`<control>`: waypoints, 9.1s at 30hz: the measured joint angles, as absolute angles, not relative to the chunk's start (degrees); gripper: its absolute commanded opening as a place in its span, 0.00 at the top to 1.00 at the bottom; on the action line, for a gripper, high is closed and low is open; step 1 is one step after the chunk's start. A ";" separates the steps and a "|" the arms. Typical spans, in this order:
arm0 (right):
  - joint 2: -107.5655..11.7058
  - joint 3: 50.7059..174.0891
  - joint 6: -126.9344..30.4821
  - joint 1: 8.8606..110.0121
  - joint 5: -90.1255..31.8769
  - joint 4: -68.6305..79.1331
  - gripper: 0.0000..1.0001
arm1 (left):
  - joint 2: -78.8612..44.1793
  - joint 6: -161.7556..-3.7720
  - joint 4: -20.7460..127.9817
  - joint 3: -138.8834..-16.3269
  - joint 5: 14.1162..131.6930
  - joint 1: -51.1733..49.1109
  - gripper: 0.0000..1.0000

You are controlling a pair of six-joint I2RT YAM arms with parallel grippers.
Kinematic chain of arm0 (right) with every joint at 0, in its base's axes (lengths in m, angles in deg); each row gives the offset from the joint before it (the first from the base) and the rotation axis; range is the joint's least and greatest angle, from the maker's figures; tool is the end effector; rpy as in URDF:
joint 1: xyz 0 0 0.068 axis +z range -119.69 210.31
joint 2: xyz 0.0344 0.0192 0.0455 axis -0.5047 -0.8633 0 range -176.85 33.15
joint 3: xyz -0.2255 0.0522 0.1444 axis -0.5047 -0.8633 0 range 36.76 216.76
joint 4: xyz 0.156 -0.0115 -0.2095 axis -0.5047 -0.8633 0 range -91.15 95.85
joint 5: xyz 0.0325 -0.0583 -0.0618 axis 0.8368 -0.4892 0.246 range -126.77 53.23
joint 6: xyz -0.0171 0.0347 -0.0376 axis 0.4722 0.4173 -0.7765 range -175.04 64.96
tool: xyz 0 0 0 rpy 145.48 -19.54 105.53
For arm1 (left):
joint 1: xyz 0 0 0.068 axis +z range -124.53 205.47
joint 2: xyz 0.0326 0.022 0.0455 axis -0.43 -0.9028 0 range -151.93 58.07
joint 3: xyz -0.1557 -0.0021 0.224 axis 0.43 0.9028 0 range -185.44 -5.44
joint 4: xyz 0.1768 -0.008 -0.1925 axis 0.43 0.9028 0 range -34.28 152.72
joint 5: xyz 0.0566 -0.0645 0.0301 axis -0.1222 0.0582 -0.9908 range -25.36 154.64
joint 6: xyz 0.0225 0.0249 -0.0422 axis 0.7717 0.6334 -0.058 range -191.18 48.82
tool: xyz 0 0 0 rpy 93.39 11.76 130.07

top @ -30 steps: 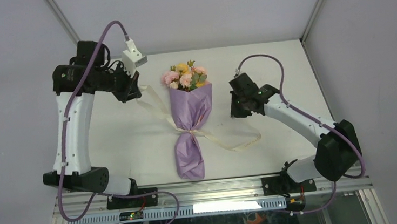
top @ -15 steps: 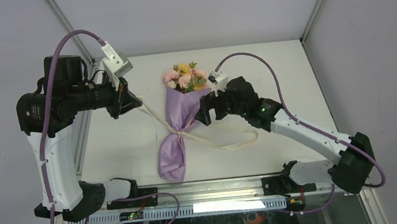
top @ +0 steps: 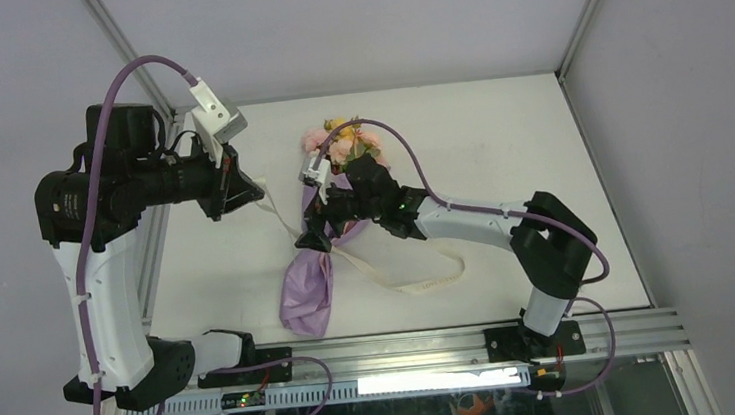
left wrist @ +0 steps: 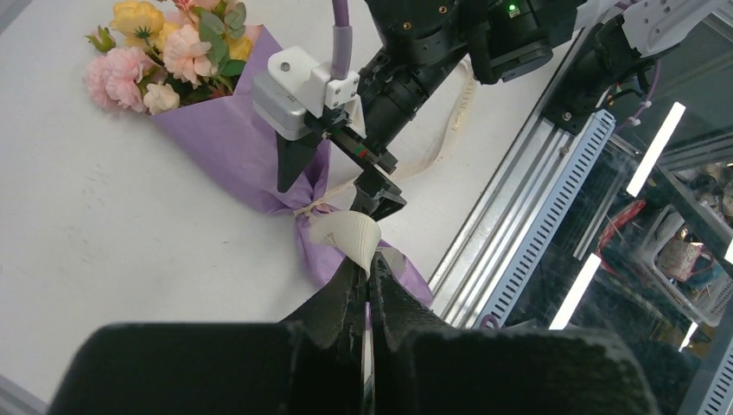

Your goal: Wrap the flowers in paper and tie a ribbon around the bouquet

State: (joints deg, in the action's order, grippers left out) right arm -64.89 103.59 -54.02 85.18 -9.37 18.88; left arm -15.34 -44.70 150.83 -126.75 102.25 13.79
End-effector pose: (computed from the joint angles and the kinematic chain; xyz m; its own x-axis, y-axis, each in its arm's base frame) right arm 0.2155 0.3349 0.2663 -0.1969 -0.2524 -0.9474 -0.9743 0.1579 0.1604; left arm 0.1265 -0.0484 0.5135 -0.3906 0.4415 -0.8078 0.8274 0.5531 -0.0977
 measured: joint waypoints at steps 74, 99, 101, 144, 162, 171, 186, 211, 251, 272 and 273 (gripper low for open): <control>-41.70 82.32 -55.01 72.74 -6.66 19.71 1.00 | -16.94 -44.84 86.94 -63.67 103.82 -5.97 0.83; -29.24 69.41 -53.74 74.86 -9.76 18.34 0.03 | -15.49 -80.03 53.81 -49.23 110.05 -8.29 1.00; -32.78 67.72 -53.43 75.17 -10.31 22.91 0.03 | -16.22 -82.25 50.71 -49.14 110.44 -8.20 1.00; -51.95 68.82 -61.57 71.15 -2.18 38.12 1.00 | -20.43 -69.25 55.01 -48.31 113.57 -0.05 0.01; -51.40 70.72 -65.35 72.09 -2.48 31.98 0.59 | -24.85 -72.57 47.73 -49.97 123.21 -2.67 1.00; -33.59 78.48 -52.36 71.28 -23.82 6.95 0.46 | -23.08 -67.96 52.98 -49.95 116.32 -2.67 1.00; -42.88 83.13 0.73 62.21 -52.34 -50.10 0.37 | -19.43 -59.50 57.00 -48.68 111.36 -2.69 1.00; -32.34 105.10 -11.64 51.41 -65.19 -49.94 1.00 | -15.41 -52.00 63.47 -51.63 109.68 -2.72 1.00; -41.04 93.91 -46.11 57.62 -4.65 1.07 0.13 | -11.69 -41.93 72.93 -51.54 109.66 -7.07 1.00; -60.69 96.73 -82.83 71.63 18.65 -6.21 0.82 | -12.04 -41.58 73.87 -51.91 109.66 -7.04 1.00; -61.02 96.75 -83.01 71.67 18.67 -6.08 0.92 | -12.04 -41.58 73.90 -51.91 109.66 -7.04 1.00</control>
State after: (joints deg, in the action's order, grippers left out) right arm -61.02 96.75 -83.01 71.67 18.67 -6.08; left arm -12.04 -41.58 73.90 -51.91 109.66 -7.04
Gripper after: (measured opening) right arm 0.361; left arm 0.009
